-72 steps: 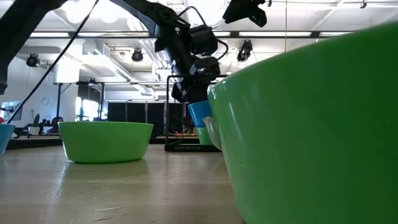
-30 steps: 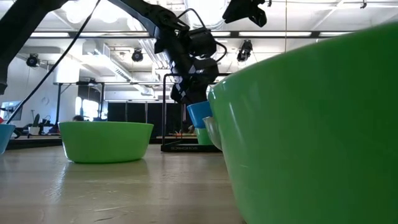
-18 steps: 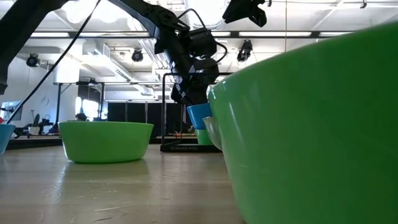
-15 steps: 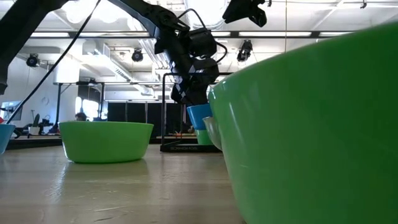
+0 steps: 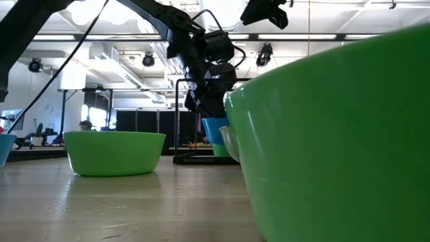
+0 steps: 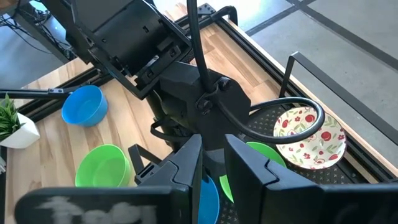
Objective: Pick & Place Mini bowls
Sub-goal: Put the top blue bowl on the shelf, then adjust the green bowl on the shelf
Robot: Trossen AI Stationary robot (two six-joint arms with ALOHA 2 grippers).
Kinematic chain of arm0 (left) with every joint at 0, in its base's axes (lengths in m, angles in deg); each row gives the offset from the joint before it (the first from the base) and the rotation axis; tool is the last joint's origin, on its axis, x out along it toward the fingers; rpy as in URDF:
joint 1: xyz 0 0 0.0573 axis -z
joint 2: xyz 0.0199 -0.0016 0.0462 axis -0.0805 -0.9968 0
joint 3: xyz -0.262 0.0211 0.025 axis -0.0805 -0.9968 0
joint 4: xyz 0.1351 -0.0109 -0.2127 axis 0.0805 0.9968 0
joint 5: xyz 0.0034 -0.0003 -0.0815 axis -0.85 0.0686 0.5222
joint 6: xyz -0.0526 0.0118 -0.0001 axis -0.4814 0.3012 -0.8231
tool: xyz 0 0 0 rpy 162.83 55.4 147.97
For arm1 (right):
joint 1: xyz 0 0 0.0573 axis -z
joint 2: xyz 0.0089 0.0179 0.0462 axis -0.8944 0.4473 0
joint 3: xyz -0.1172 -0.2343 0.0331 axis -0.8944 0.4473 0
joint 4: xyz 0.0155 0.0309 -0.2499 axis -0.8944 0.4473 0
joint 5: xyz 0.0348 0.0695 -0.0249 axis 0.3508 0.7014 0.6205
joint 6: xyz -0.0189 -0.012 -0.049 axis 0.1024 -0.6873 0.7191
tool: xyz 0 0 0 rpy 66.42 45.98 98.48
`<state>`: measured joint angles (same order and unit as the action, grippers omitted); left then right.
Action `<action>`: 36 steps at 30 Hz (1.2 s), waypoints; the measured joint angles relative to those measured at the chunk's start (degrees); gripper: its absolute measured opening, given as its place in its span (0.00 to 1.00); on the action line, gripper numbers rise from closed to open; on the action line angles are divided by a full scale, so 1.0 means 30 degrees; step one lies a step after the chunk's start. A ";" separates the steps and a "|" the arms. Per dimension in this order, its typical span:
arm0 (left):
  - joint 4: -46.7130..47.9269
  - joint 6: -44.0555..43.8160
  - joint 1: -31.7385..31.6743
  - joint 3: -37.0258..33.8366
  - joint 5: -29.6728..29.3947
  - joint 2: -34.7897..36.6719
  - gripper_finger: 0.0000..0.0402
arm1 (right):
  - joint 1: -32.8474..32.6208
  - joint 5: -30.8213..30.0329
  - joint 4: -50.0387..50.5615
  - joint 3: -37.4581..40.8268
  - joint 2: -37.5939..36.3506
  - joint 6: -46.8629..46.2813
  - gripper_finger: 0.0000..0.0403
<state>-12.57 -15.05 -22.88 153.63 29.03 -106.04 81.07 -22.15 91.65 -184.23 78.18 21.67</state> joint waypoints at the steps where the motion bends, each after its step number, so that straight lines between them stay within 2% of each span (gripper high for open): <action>1: 0.0000 -0.0006 0.0000 0.0000 0.0000 0.0000 0.07 | 0.0004 0.0000 0.0000 0.0000 0.0000 0.0000 0.16; 9: -0.0021 0.0081 0.0003 0.0010 -0.0066 0.0000 0.19 | 0.0004 0.0000 -0.0002 0.0000 0.0000 0.0000 0.16; 30: 0.0473 0.1180 -0.0072 0.1617 -0.0124 0.0044 0.20 | 0.0004 0.0000 0.0000 0.0000 0.0000 -0.0007 0.16; 32: 0.0501 0.1095 -0.0246 0.1639 -0.0515 0.0063 0.20 | 0.0004 0.0007 0.0000 0.0000 0.0000 -0.0007 0.16; 36: 0.0617 0.0698 -0.0659 0.1632 -0.2922 0.0073 0.20 | 0.0004 0.0003 0.0000 0.0000 0.0000 -0.0007 0.16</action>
<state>-10.72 -12.96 -24.85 158.53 20.26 -105.82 81.08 -22.14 91.65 -184.23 78.18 21.65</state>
